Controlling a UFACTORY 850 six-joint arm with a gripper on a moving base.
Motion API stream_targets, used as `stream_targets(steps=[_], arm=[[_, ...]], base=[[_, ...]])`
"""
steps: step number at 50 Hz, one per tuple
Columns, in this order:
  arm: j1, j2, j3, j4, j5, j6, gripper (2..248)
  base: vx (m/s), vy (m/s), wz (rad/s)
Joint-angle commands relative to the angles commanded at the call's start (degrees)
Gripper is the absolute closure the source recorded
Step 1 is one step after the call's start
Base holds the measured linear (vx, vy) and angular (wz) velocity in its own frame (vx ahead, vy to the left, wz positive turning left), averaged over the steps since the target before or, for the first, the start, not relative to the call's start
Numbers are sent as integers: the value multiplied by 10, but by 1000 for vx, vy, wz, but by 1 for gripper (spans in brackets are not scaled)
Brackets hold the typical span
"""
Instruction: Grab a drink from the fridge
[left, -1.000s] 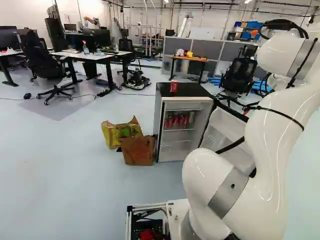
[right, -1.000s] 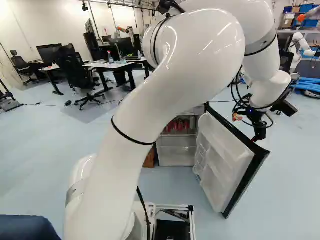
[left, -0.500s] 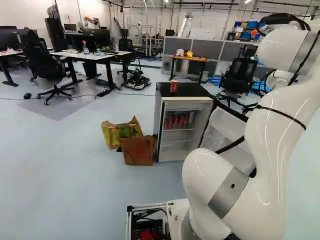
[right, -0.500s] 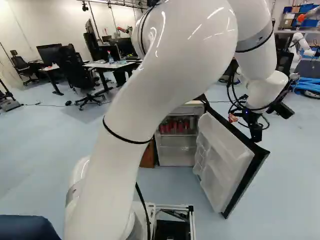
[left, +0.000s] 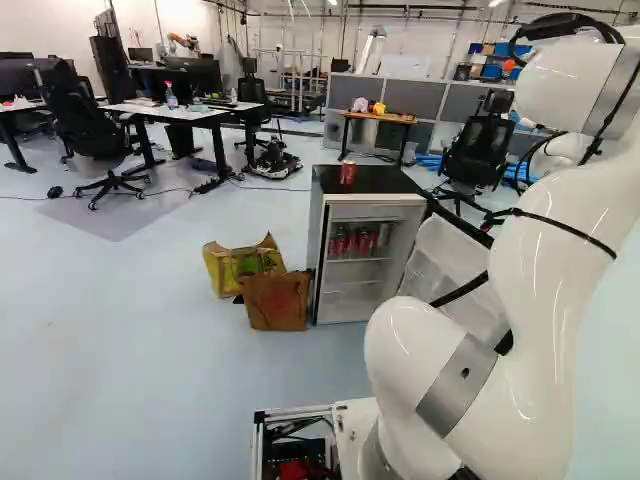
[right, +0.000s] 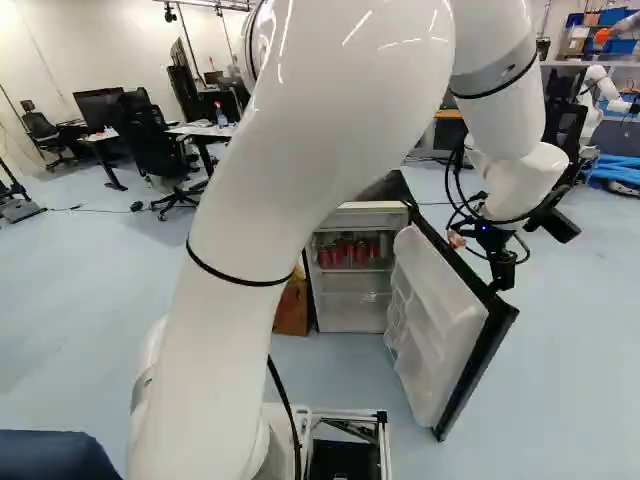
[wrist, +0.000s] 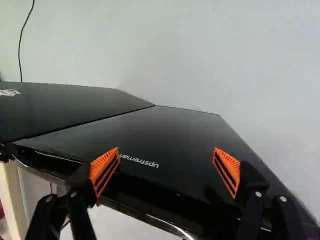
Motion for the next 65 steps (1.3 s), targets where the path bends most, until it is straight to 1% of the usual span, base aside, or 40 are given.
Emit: stream_targets(steps=[33, 65], arm=[[3, 50, 72, 0, 0, 0, 3], [20, 101, 143, 0, 0, 0, 3]], base=[[0, 0, 0], [0, 0, 0]])
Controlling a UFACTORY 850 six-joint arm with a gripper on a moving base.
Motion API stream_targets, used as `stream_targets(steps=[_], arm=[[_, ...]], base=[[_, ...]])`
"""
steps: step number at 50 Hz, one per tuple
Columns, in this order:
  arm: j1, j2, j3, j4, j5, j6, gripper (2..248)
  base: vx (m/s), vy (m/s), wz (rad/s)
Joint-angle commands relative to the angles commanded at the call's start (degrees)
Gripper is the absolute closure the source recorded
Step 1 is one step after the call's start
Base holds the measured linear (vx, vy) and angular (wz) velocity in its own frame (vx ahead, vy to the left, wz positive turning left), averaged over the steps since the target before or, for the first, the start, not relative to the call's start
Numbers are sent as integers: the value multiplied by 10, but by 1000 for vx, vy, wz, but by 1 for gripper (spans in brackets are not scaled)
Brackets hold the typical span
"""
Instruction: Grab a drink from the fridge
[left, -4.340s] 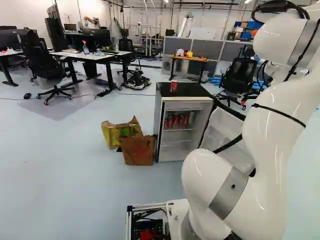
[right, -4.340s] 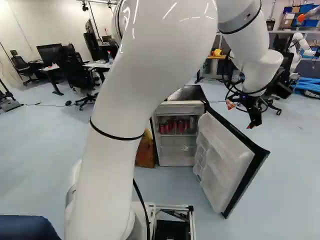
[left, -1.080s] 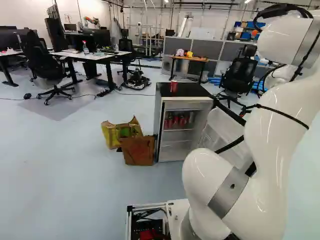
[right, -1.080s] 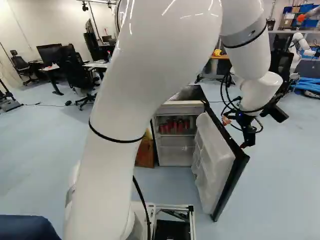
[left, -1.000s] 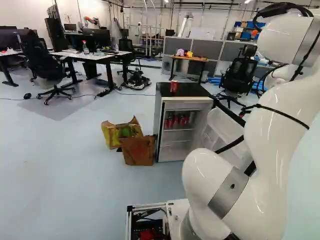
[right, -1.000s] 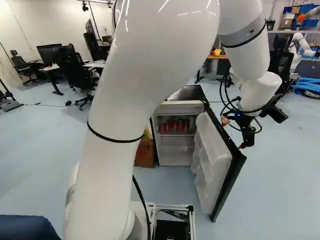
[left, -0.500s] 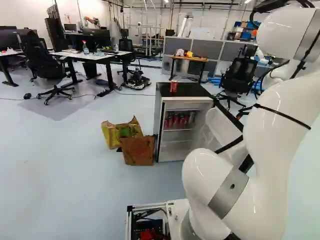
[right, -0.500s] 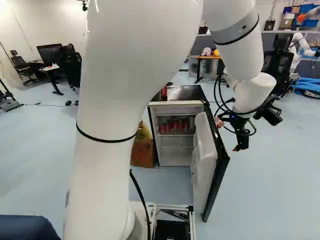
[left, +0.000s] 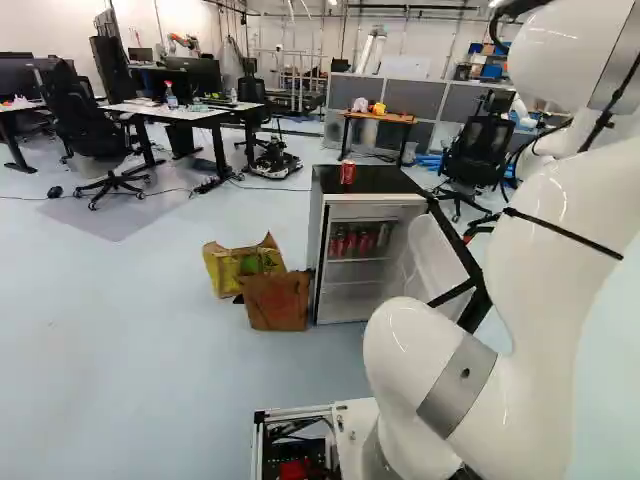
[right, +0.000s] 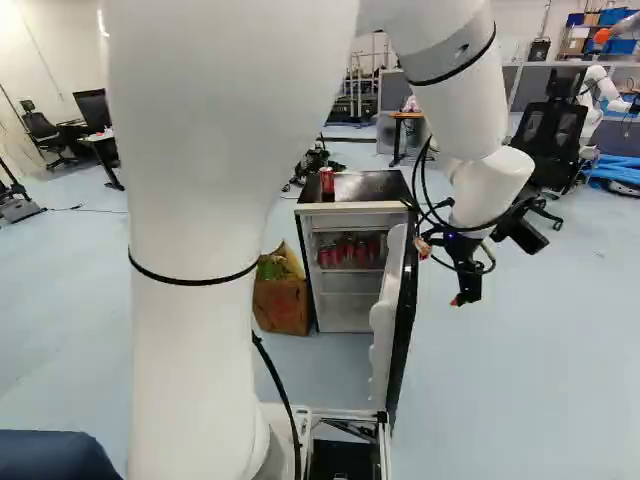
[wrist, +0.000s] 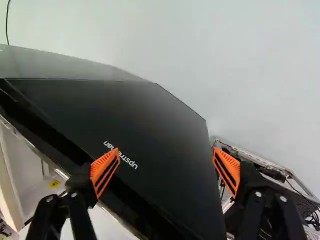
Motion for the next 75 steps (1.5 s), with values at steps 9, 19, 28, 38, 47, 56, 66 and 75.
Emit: stream_targets(steps=[9, 19, 28, 38, 47, 56, 66, 75], arm=[[8, 13, 17, 0, 0, 0, 3], [19, 26, 35, 0, 0, 0, 3], [30, 38, 51, 0, 0, 0, 3], [42, 50, 67, 0, 0, 0, 3], [53, 61, 81, 0, 0, 0, 3], [65, 72, 95, 0, 0, 0, 3], [80, 83, 110, 0, 0, 0, 3], [95, 92, 121, 0, 0, 0, 3]], base=[[0, 0, 0], [0, 0, 0], [0, 0, 0], [0, 0, 0], [0, 0, 0], [0, 0, 0], [0, 0, 0], [0, 0, 0]])
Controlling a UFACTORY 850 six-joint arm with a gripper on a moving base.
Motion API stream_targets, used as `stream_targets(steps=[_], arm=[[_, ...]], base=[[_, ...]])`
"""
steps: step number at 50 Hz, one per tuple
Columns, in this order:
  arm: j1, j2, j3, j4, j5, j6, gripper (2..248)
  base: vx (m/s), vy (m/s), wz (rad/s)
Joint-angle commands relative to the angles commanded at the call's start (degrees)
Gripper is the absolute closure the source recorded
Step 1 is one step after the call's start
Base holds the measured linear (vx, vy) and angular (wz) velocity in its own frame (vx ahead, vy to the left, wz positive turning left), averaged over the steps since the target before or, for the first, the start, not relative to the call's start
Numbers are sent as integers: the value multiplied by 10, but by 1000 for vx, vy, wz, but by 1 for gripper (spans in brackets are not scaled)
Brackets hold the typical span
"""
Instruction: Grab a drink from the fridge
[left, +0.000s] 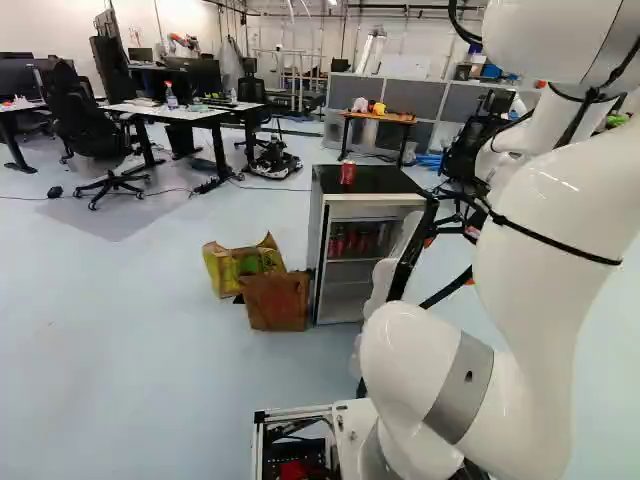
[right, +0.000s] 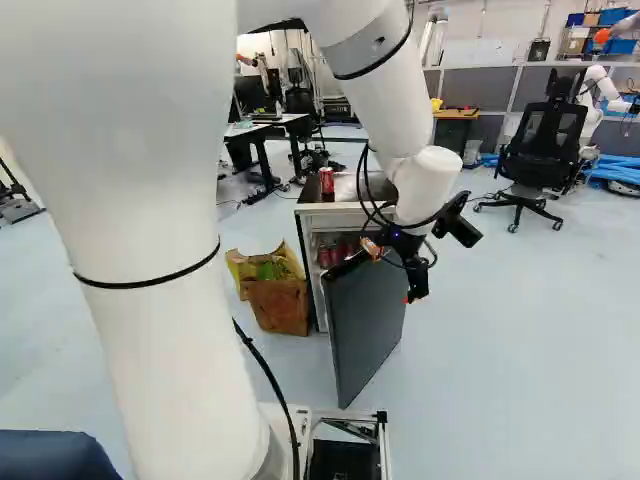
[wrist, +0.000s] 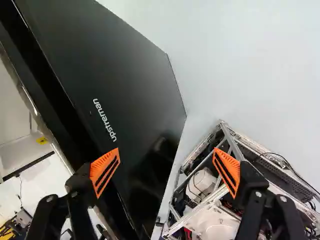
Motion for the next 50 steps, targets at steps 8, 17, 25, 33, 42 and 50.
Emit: stream_targets(steps=[8, 17, 25, 33, 42, 50], arm=[[15, 6, 7, 0, 0, 0, 3], [34, 11, 14, 0, 0, 0, 3], [52, 14, 17, 0, 0, 0, 3], [71, 15, 19, 0, 0, 0, 3], [93, 15, 19, 0, 0, 0, 3], [113, 15, 18, 0, 0, 0, 3]], base=[[0, 0, 0], [0, 0, 0], [0, 0, 0], [0, 0, 0], [0, 0, 0], [0, 0, 0]])
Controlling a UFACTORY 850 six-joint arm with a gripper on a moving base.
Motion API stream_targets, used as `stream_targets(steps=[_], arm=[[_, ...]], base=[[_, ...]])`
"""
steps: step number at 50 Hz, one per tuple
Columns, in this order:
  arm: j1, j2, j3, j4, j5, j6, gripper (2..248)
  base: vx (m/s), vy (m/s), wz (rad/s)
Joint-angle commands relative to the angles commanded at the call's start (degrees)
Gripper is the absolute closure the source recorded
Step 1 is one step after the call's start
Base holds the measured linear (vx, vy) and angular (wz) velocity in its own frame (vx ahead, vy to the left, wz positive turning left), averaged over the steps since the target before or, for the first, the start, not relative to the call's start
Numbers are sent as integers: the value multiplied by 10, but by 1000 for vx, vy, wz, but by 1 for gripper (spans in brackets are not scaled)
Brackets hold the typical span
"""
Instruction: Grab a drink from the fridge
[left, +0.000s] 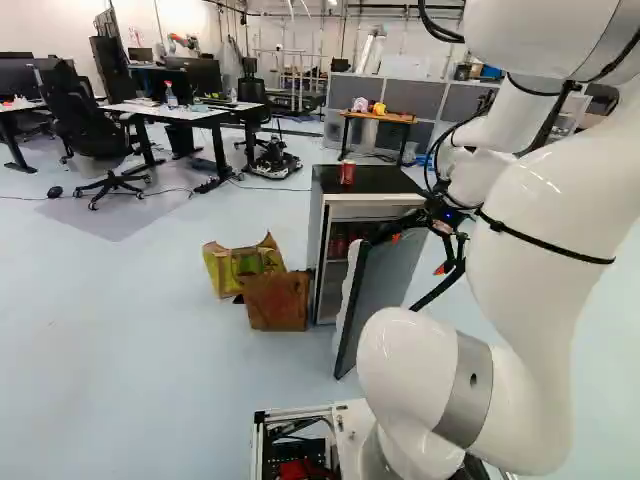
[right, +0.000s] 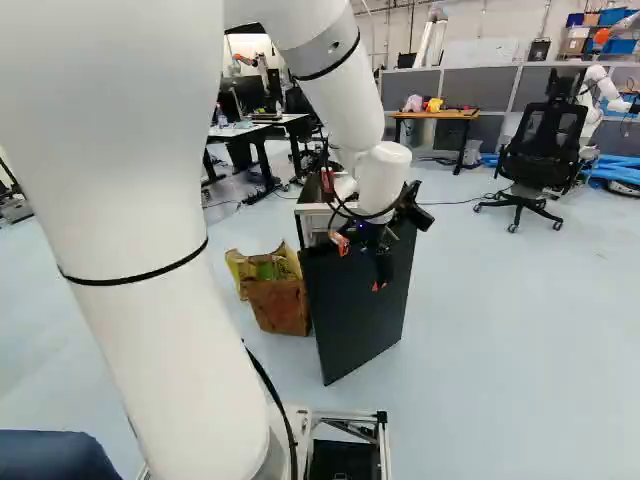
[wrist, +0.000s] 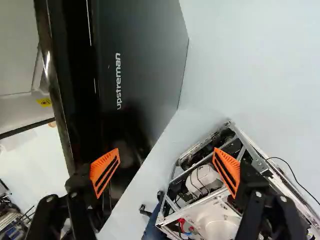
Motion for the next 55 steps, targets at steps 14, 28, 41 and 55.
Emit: stream_targets(steps=[14, 28, 41, 55], arm=[[33, -4, -5, -2, 0, 0, 3], [64, -12, -14, -8, 0, 0, 3], [91, -20, -25, -16, 0, 0, 3], [119, -30, -37, -28, 0, 0, 3]], base=[[0, 0, 0], [0, 0, 0], [0, 0, 0], [0, 0, 0]])
